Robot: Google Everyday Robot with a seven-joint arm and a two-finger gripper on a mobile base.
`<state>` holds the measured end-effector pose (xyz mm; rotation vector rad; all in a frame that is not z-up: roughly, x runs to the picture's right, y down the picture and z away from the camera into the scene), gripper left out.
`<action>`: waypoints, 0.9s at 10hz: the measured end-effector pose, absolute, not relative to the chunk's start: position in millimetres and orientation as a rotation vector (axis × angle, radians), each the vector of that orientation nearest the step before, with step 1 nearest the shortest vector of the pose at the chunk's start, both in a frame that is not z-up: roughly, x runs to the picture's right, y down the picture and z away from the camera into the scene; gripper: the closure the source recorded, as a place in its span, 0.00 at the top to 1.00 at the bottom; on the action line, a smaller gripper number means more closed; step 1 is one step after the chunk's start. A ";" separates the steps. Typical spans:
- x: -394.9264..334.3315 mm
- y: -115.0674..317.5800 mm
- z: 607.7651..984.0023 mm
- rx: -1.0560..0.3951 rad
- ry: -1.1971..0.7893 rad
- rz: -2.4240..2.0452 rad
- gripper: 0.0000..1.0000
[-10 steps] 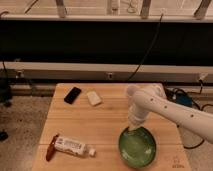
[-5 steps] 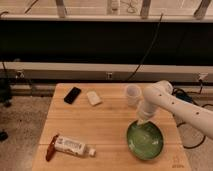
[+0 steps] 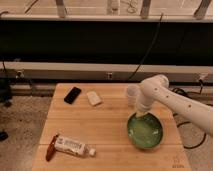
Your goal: Drag the ceramic bowl in a circle
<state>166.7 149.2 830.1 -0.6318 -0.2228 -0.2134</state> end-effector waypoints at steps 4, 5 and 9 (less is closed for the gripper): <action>105.3 159.4 819.3 -0.626 -0.308 -0.308 0.00; 89.2 162.8 811.7 -0.622 -0.339 -0.335 0.00; 59.8 181.7 776.1 -0.616 -0.424 -0.415 0.00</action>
